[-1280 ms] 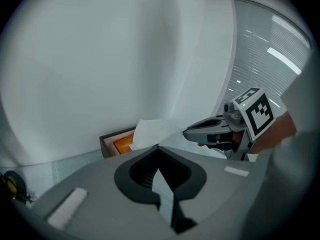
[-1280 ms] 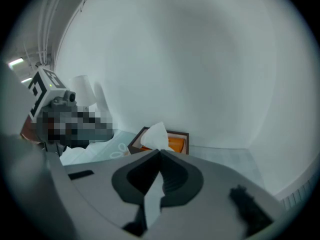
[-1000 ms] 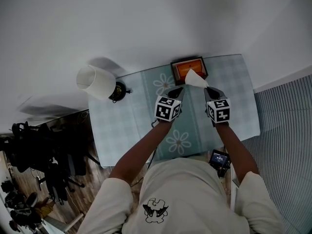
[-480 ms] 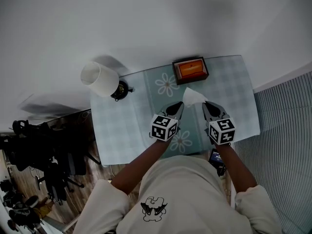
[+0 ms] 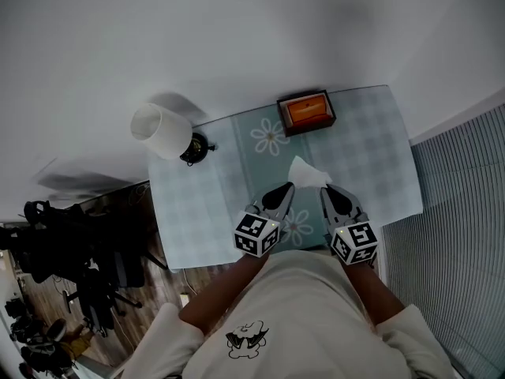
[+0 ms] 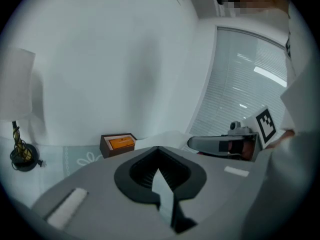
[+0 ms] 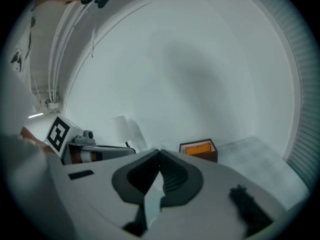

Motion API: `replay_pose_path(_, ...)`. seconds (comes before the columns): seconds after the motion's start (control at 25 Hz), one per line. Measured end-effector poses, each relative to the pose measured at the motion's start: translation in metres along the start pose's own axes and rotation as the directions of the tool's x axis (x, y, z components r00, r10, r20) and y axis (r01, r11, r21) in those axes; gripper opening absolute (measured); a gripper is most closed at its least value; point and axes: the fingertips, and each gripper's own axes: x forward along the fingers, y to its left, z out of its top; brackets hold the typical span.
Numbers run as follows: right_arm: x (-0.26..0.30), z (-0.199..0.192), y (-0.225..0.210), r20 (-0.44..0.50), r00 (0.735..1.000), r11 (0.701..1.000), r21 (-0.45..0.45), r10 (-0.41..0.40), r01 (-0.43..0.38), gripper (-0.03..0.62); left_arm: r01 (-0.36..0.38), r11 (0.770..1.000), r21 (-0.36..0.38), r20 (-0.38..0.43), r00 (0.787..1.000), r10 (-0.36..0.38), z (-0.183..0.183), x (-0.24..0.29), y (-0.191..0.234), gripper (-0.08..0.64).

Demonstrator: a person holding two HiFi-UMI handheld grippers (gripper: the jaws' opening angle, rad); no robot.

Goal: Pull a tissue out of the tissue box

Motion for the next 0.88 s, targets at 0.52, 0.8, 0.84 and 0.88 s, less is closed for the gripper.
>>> replay_pose_path(0.52,-0.020,-0.023,0.006,0.003,1.000,0.998,0.056,-0.011,0.011,0.015,-0.017,0.999,-0.049,0.007,1.000,0.017,-0.009,-0.009,-0.001,0.005)
replay_pose_path(0.8,-0.018,-0.019,0.002,0.000,1.000,0.999,0.051,-0.010,0.010,0.014,-0.009,0.999,-0.053,-0.014,1.000,0.009,-0.013,-0.003,-0.002,0.005)
replay_pose_path(0.84,-0.018,-0.019,0.003,-0.002,1.000,0.999,0.046,-0.008,0.008,0.014,-0.008,0.998,-0.055,-0.014,1.000,0.007,-0.013,-0.002,-0.003,0.005)
replay_pose_path(0.88,-0.018,-0.019,0.004,-0.003,1.000,0.999,0.040,-0.006,0.006,0.014,-0.006,0.998,-0.055,-0.013,1.000,0.005,-0.013,-0.002,-0.003,0.005)
